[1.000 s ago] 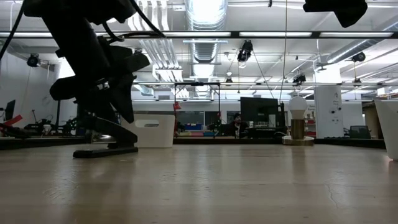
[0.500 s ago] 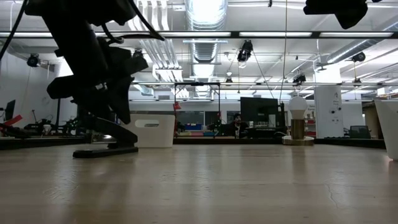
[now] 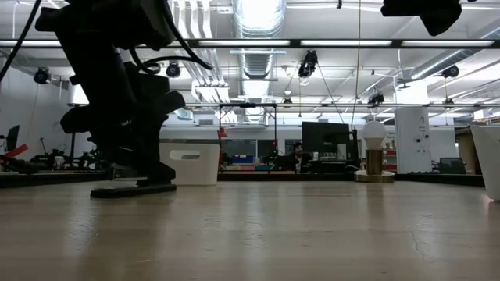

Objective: Pick and place Stapler, Stapler remover, tape
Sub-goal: Put the black stapler into the black bin, then put the yellow stapler into the black bin

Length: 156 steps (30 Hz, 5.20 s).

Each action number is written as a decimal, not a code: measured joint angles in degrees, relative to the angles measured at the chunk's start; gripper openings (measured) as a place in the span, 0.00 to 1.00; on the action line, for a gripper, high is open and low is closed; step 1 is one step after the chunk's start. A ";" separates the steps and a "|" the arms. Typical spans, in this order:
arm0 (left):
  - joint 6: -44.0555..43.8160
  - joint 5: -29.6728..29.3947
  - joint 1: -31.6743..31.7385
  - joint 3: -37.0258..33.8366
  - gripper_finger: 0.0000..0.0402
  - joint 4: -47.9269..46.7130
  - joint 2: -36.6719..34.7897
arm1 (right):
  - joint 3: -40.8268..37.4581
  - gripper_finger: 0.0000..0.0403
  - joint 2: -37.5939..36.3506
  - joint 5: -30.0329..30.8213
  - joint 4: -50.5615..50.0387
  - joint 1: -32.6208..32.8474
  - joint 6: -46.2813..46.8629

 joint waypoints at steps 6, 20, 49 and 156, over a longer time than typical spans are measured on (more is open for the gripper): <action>3.66 1.56 0.04 0.02 0.42 0.07 0.00 | -0.17 0.16 0.00 -0.01 0.10 0.00 -0.02; 15.86 11.04 -0.36 0.82 0.31 0.06 -4.01 | -0.17 0.17 0.00 -0.01 0.05 -0.02 -0.02; -16.69 22.50 -38.62 3.67 0.32 -5.24 -22.47 | -0.42 0.18 0.00 -0.04 0.15 -0.04 -0.04; 89.63 38.99 -2.89 47.75 0.48 17.23 31.67 | -7.57 0.12 1.62 -29.37 8.94 2.93 12.84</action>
